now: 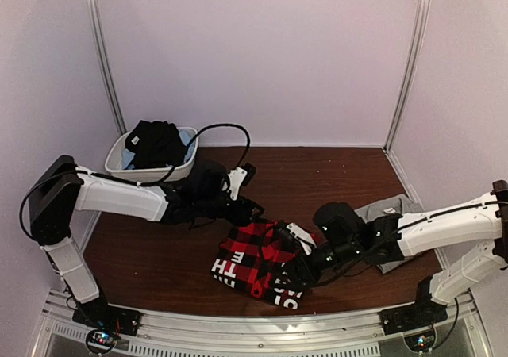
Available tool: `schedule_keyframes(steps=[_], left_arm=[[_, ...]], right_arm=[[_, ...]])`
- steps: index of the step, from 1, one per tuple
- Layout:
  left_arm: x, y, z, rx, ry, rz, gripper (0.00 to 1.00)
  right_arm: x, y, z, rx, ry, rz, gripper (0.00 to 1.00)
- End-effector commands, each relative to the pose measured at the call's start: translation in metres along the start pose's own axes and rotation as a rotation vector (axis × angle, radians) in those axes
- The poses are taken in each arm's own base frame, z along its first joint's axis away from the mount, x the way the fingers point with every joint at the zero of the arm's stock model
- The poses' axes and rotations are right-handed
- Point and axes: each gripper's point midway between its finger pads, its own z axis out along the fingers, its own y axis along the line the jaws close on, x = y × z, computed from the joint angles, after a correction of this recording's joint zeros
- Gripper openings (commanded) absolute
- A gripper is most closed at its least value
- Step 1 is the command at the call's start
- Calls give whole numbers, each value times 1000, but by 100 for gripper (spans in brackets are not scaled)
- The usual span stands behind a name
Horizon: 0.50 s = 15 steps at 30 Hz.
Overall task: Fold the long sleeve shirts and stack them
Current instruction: Smooth out the square-folded shirt at the center of the board, then pick up the square-folded shirt from the center of the board.
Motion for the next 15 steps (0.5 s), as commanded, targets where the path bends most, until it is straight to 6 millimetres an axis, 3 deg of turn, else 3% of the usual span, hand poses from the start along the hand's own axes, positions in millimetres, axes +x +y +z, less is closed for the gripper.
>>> schedule_keyframes(steps=[1,9,15], left_arm=[[-22,1,-32,-17,-103,-61,68],[-2,-22,-72,129,-70,-160,82],[28,-40,-106,175,-74,-154,82]], right_arm=[[-30,-31,-29,159,-75,5,93],[-86,-100,-57,275,-121,52,97],[-100,-138,-44,207,-25,75,98]])
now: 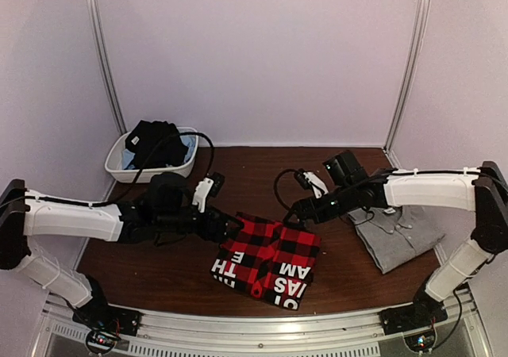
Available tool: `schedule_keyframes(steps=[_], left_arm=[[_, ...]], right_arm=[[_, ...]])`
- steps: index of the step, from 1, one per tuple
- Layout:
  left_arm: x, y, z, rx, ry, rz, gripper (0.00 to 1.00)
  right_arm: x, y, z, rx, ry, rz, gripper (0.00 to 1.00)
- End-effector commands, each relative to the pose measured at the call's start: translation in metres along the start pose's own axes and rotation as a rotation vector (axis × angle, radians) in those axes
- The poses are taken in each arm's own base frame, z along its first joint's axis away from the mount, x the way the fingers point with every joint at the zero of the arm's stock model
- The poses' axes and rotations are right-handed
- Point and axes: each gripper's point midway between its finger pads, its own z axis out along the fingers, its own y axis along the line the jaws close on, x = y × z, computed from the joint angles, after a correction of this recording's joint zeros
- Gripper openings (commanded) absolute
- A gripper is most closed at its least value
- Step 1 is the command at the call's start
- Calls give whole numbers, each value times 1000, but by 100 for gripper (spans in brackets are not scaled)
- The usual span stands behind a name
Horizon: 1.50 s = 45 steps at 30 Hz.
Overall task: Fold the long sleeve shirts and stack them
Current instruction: Pick up the square-folded shirt from the center of the board.
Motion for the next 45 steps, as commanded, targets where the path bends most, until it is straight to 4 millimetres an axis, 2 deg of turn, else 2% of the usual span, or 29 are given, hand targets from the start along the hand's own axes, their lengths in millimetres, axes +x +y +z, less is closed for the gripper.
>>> schedule_keyframes(steps=[1,5,10,14,22,27,33,38,45], left_arm=[[16,-20,-26,55,-17,-6,83],[46,-25,-35,27,9,10,82],[91,-36,-25,-4,90,79,81],[108,-41,-17,-46,114,114,80],[132,-41,-7,-96,158,166,79],[139,-39,-2,-115,180,185,78],[140,-35,1,-145,196,205,78],[139,-32,0,-165,195,213,78],[136,-29,-1,-188,189,217,78]], right_arm=[[5,-10,17,-78,131,-50,98],[3,-14,38,-126,208,-81,97],[-4,-22,56,-149,264,-84,97],[0,-29,68,-192,306,-104,96],[-6,-51,72,-156,304,-99,95],[-4,-64,73,-180,319,-71,95],[9,-61,82,-250,366,-50,93],[23,-44,85,-337,401,-39,90],[64,-13,96,-434,507,-26,72]])
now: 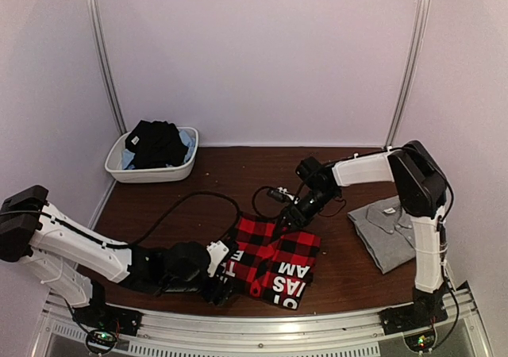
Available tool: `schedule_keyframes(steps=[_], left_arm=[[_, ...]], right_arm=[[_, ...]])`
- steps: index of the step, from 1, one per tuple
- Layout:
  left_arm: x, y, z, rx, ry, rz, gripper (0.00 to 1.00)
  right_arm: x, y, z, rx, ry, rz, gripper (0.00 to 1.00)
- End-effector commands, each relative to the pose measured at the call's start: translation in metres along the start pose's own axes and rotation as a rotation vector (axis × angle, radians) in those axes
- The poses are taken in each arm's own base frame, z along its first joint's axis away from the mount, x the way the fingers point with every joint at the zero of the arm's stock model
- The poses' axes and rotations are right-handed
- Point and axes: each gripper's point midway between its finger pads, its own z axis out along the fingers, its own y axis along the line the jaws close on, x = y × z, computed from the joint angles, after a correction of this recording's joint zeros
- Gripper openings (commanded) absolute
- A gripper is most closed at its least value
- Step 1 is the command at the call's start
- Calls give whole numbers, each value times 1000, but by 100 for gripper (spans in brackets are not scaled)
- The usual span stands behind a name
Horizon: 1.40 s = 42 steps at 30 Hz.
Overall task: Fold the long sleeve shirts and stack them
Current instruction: Pick up the square-folded shirt from the center of the board, then turn over the square-folded shirt at the center of the board.
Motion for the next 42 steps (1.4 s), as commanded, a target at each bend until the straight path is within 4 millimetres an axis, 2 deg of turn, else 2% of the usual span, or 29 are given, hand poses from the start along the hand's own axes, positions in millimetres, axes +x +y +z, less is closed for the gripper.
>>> schedule_keyframes(steps=[1,8,11,15,18,20,22,24,26,27,31,35,38,40,42], left_arm=[[-11,1,-1,-29,-26,18,78],[-8,7,-1,-59,-21,30,78],[-8,8,-1,-66,-22,29,78],[-12,13,-4,-96,-32,21,78],[-20,21,-11,-147,-58,3,79],[-29,29,-19,-194,-84,-9,81],[-41,35,-28,-237,-115,-15,81],[-50,41,-37,-286,-135,-13,82],[-59,46,-44,-325,-147,-9,84],[-64,49,-47,-345,-153,-7,85],[-74,57,-53,-407,-149,1,87],[-83,67,-51,-420,-137,-71,88],[-93,67,-51,-378,-158,-121,89],[-97,69,-53,-365,-168,-140,88],[-100,75,-55,-369,-174,-156,89]], right_arm=[[46,14,36,-107,136,72,69],[61,41,52,-238,153,69,54],[59,46,51,-289,132,74,44],[46,56,39,-355,62,61,21],[36,59,21,-364,-7,58,1],[33,57,7,-344,-49,80,0],[29,51,-13,-280,-94,90,0],[24,44,-42,-198,-151,126,0],[24,26,-75,-49,-196,172,0],[24,18,-92,32,-217,196,0],[27,-17,-169,532,-244,305,0],[15,-14,-245,864,-320,358,0],[14,-12,-292,1077,-335,407,0],[11,-8,-309,1181,-329,415,0],[9,-7,-314,1263,-292,418,0]])
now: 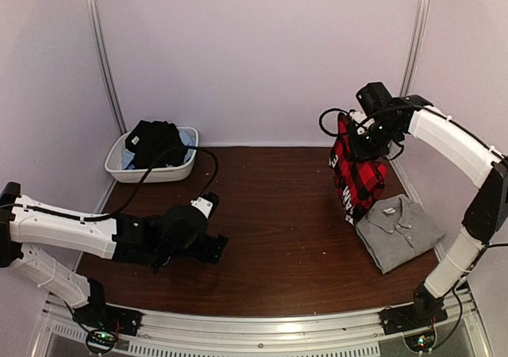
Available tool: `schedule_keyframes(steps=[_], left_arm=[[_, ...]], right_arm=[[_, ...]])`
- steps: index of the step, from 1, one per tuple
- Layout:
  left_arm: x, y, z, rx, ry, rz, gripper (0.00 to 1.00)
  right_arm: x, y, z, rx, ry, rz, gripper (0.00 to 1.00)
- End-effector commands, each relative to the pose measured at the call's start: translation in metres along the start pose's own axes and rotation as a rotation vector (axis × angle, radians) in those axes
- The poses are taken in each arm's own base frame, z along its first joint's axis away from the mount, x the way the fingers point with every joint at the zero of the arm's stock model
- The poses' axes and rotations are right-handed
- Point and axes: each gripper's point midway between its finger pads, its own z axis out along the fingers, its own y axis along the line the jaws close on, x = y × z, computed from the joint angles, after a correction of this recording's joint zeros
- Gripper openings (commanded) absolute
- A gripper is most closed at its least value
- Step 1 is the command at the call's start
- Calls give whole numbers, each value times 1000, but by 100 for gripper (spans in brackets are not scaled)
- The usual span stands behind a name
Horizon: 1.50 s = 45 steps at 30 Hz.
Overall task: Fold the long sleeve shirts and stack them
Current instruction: Turn over the square-folded shirt at the center of the board.
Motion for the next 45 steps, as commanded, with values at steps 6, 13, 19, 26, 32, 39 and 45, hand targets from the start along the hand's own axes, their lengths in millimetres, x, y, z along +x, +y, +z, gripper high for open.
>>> schedule_keyframes(steps=[6,13,19,26,32,39,45], left_arm=[[-20,29,1,-17,-9,-129,88],[-21,60,-8,-75,-14,-185,88],[-9,97,-20,-170,-30,-285,89],[-16,127,-37,-258,-71,-300,90],[-33,143,-55,-300,-137,-323,92],[-43,137,-48,-257,-141,-310,93],[-43,96,-21,-54,-112,-321,93]], right_arm=[[13,5,19,473,111,-140,0],[54,98,74,519,186,-306,1],[108,199,107,386,211,-413,11],[169,280,118,263,224,-486,36],[188,323,89,152,178,-513,76],[178,333,29,-83,88,-468,100],[146,261,14,-137,28,-295,100]])
